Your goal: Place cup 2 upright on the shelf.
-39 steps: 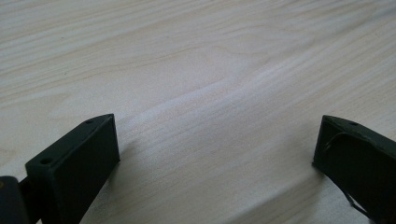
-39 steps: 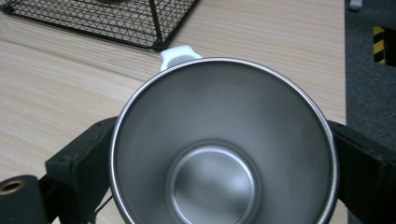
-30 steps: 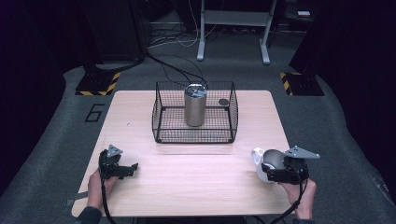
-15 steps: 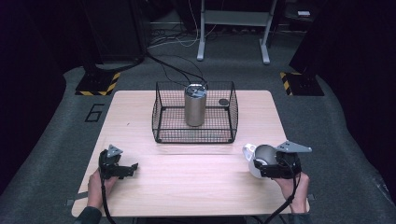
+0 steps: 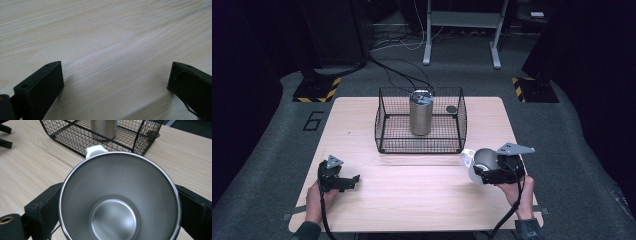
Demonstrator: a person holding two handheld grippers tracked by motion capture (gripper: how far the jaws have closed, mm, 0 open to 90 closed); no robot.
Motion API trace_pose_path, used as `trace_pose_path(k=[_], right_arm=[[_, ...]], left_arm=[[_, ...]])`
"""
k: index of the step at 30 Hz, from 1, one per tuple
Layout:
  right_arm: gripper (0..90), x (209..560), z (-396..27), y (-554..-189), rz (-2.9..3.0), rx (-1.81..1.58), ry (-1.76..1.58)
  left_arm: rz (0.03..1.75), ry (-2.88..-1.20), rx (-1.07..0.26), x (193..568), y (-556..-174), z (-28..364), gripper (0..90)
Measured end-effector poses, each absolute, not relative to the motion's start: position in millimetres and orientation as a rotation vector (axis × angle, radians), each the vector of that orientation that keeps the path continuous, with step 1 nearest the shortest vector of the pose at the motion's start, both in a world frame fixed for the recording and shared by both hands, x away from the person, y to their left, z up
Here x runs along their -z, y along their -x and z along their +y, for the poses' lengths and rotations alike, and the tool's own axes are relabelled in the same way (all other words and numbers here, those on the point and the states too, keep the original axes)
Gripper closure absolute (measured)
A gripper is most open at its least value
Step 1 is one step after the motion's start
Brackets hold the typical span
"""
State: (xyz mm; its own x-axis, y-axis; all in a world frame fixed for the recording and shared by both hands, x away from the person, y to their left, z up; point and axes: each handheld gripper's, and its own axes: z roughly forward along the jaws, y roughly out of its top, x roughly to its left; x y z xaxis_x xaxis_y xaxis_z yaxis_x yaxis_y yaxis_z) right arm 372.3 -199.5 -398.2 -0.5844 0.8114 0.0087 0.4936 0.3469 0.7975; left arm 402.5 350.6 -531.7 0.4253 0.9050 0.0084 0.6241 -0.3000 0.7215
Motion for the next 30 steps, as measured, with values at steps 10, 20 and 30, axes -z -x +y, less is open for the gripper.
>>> trace_pose_path(k=[10,20,30], right_arm=[[5.7,386,-184,-383,2.274,-1.133,-1.074],[5.7,375,-171,-396,2.309,-1.136,-1.035],[5.7,367,-159,-410,2.335,-1.133,-0.989]], left_arm=[[1.286,-2.035,-0.559,532,-403,351,0.0],[1.287,-2.034,-0.559,532,-403,351,0.0],[1.287,-2.034,-0.559,532,-403,351,0.0]])
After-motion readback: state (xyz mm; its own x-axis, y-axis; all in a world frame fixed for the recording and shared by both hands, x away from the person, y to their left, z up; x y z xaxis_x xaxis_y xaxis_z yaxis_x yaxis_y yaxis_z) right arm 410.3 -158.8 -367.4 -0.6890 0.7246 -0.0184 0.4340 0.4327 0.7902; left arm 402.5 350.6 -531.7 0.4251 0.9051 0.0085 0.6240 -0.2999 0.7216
